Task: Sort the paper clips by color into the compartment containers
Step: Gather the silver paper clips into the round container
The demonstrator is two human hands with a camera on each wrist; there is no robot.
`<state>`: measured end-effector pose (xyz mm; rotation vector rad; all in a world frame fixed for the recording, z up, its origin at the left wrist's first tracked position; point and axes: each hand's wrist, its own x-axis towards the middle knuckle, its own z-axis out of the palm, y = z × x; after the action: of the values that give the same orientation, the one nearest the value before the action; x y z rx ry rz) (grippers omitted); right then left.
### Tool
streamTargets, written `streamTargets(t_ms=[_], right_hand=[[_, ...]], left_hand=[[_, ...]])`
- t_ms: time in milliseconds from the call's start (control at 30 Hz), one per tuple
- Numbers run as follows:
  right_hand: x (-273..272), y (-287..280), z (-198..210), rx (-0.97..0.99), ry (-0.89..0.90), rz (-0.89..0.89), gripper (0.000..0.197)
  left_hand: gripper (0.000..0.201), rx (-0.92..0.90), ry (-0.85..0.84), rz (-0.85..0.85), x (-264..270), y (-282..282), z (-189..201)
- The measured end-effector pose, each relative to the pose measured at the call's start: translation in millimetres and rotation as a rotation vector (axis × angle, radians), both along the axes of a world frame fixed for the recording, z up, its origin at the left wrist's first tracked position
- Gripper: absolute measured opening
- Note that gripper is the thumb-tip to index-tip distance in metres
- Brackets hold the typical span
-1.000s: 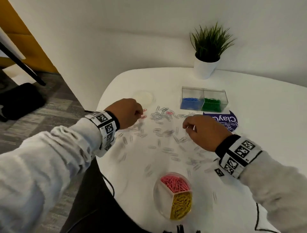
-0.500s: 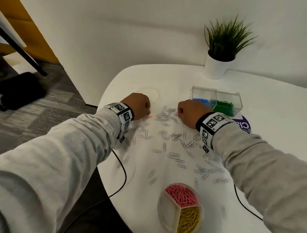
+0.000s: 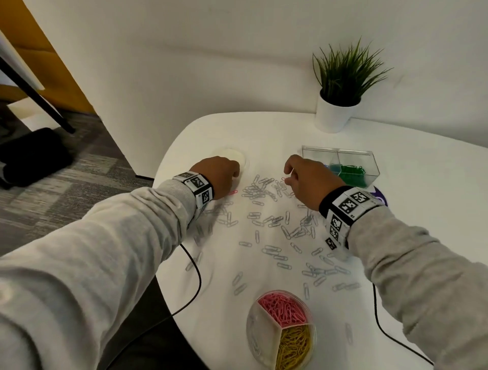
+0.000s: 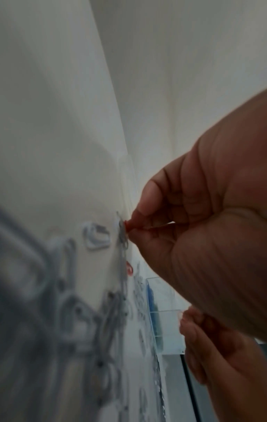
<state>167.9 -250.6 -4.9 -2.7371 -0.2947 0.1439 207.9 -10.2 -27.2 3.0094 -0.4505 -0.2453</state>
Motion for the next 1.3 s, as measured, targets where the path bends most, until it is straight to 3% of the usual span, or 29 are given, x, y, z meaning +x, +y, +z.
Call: streamTargets(t_ms=[200, 367, 500, 667, 967, 1167, 1300], right_hand=[[-67, -9, 36, 0.066, -0.045, 0.108, 0.015], [-145, -17, 55, 0.211, 0.115, 0.196, 0.005], [-184, -16, 31, 0.104, 0.126, 0.297, 0.011], [-199, -12, 5, 0.095, 0.097, 0.357, 0.018], [-204, -42, 21, 0.065, 0.063, 0.282, 0.034], [-220, -101, 36, -0.015, 0.049, 0.128, 0.019], [-241, -130, 22, -0.126, 0.201, 0.048, 0.017]], left_hand=[[0.029, -0.128, -0.025, -0.014, -6, -1, 12], [0.027, 0.069, -0.009, -0.106, -20, -5, 5], [0.023, 0.123, -0.019, -0.170, -24, -3, -2], [0.020, 0.093, 0.021, -0.098, -30, -5, -3], [0.019, 0.321, 0.020, -0.174, -25, -19, 5], [0.026, 0.228, 0.108, -0.102, -14, -16, 13], [0.018, -0.044, 0.030, 0.049, -21, -6, 26]])
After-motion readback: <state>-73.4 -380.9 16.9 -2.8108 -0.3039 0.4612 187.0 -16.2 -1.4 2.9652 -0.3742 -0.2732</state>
